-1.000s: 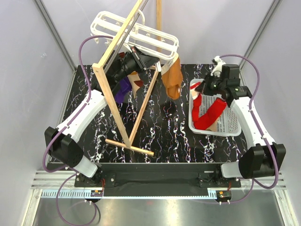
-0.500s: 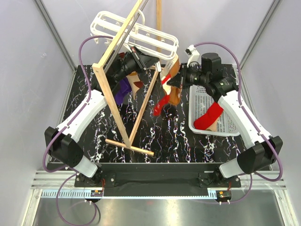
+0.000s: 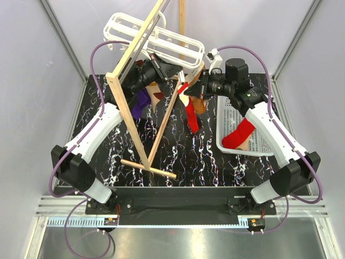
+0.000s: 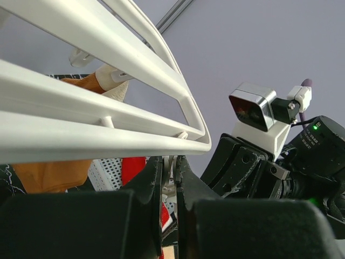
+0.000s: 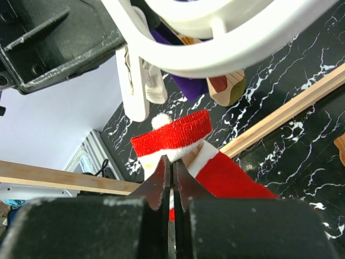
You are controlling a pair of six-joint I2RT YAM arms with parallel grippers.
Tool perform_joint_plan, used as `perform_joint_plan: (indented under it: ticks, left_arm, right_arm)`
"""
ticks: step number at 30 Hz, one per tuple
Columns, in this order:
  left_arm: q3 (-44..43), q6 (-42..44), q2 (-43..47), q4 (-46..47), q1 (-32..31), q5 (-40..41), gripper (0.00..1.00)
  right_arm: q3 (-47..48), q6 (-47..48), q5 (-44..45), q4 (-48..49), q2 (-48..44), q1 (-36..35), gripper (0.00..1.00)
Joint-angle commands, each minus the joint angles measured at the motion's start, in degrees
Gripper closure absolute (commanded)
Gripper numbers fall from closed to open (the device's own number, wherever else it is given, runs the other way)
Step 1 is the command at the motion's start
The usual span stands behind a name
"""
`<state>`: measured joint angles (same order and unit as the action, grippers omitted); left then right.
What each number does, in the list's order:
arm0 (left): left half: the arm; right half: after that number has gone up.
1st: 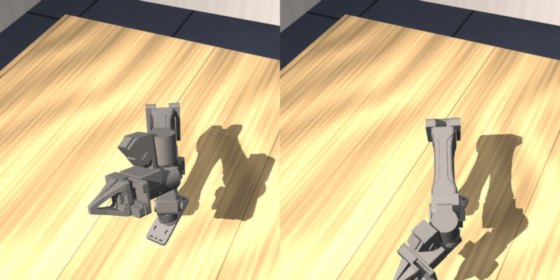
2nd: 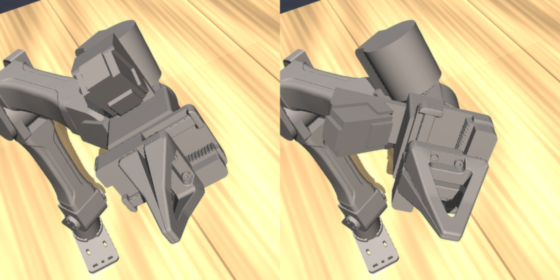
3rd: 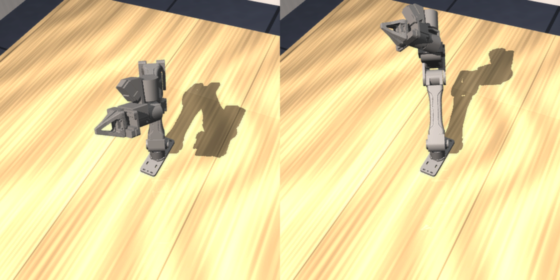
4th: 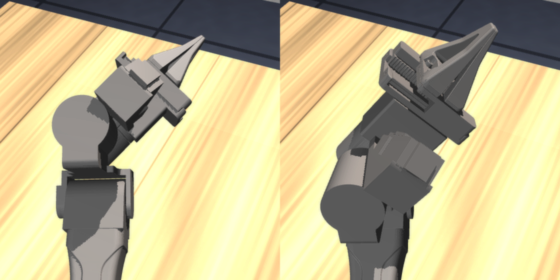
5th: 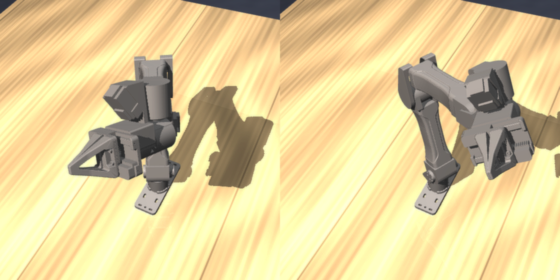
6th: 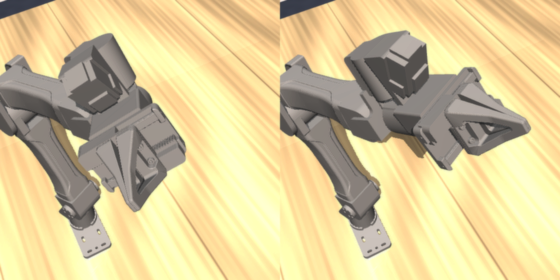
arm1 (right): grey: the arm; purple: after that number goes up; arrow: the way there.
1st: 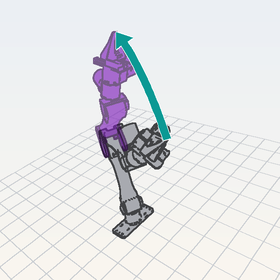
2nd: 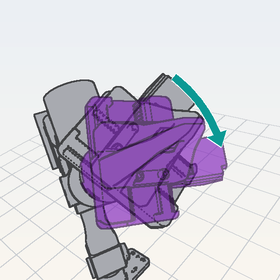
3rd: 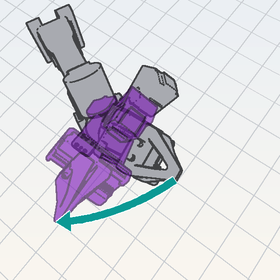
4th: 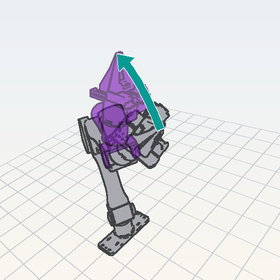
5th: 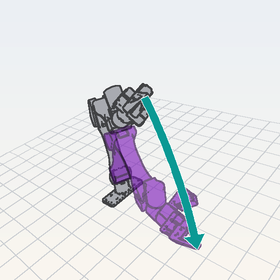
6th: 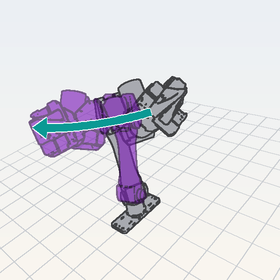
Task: Clip the socks to the hanger
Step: Clamp the sock onto the hanger.
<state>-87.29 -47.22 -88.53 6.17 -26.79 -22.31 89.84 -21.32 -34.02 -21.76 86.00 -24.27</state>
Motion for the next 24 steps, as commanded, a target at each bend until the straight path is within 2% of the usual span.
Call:
perform_joint_plan:
  ticks: [1,24]
  left_arm:
    - [0.5,-0.3,1.3,1.3,0.5,-0.8,1.0]
    - [0.8,-0.7,1.8,1.6,0.5,-1.2,1.0]
  right_arm:
    - [3.6,-1.5,-1.1,4.2,0.1,-0.6,1.0]
    - [4.6,-3.9,-0.3,9.6,2.1,-1.0,1.0]
